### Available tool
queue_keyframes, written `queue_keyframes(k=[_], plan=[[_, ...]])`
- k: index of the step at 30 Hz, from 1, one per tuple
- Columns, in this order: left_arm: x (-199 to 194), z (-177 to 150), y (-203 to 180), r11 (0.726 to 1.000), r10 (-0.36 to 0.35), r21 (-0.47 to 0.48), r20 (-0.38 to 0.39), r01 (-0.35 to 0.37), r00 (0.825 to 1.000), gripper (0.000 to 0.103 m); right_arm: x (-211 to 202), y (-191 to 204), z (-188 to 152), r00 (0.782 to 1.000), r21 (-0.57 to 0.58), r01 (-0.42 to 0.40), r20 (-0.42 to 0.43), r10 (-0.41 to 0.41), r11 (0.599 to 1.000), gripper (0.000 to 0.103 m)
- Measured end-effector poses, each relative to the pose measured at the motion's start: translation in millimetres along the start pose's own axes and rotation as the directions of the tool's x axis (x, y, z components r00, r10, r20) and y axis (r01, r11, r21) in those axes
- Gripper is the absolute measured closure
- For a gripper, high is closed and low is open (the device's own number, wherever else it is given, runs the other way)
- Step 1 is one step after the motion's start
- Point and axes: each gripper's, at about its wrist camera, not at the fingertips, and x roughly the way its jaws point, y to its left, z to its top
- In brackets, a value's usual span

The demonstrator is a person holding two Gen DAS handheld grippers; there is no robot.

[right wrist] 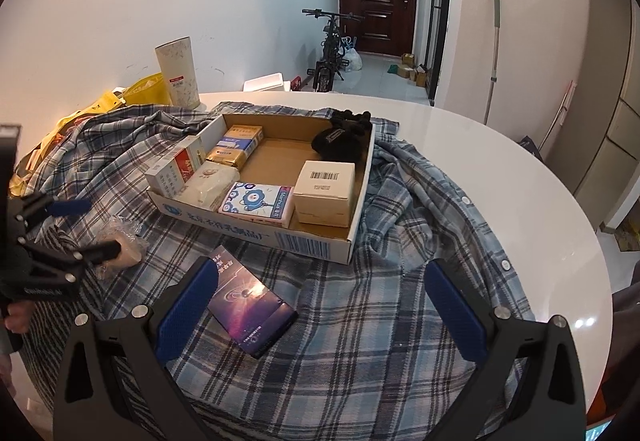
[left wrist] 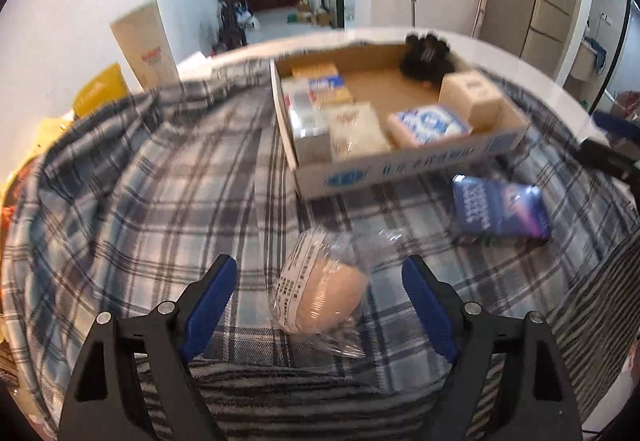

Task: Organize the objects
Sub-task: 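Lower the left gripper onto the clear plastic bag with beige item and close it, then close the right gripper on the purple printed box while the left holds the bag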

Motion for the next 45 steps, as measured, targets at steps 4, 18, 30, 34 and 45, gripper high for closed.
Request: queue_keyframes(k=[4,18,30,34,45], plan=[[18,-4,10,0.999,-0.025,-0.039,-0.029,0.024,0.999,0.017,2,3,1,1.000,-0.010,0.005,-0.004,-0.005,1.000,0.000],[-24,0,14,0.995,-0.048,-0.081,0.132,0.059,0.990,0.061,23,10,3,0.998,-0.011,-0.034,-0.056,0.034,0.999,0.000],[-81,3,-23,0.994,-0.106,0.007,0.258,0.107,0.960,0.062,38,27,-3,0.981,-0.099,-0.164,-0.120,0.152,0.981,0.015],[-79,4,-27,0.994,-0.104,0.014,0.255,0.104,0.961,0.062,52,39,-9,0.971,-0.163,-0.205,-0.160,0.179,0.965,0.021],[-63,3,-26,0.993,-0.116,0.004,0.211,0.118,0.971,0.062,72,52,-24,0.945,-0.216,-0.273,-0.241,0.220,0.937,0.023]])
